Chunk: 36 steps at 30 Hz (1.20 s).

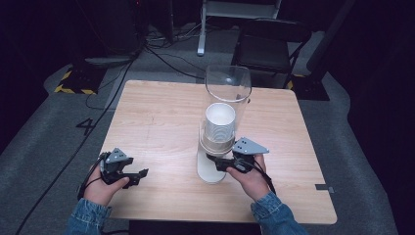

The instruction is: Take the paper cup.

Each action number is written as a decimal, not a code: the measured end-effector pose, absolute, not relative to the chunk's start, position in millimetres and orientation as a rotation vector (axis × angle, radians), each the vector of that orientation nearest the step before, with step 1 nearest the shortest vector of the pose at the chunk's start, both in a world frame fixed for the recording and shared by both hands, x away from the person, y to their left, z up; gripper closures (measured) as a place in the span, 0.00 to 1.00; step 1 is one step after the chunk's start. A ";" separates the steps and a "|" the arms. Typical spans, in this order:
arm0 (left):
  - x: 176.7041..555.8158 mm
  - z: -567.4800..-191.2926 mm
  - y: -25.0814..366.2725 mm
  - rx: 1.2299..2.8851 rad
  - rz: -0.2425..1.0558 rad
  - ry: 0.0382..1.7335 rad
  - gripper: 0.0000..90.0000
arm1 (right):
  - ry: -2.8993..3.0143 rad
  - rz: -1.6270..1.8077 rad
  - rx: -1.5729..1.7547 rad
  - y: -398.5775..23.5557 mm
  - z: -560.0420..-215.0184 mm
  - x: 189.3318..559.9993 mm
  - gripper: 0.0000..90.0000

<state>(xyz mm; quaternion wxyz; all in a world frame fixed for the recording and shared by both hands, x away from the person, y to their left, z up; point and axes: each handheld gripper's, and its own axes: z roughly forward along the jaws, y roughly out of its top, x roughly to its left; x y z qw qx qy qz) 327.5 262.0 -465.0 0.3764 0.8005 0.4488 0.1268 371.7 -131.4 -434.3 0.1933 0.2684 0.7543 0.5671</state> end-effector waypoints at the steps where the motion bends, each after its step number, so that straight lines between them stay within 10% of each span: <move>1: 327.5 -465.1 262.1 2.048 0.324 1.148 0.27 | 2.116 1.592 0.748 -131.5 -434.4 371.9 0.35; 36: 328.6 -467.8 263.0 2.038 0.294 1.145 0.27 | 2.126 1.617 0.792 -132.9 -440.1 370.5 0.35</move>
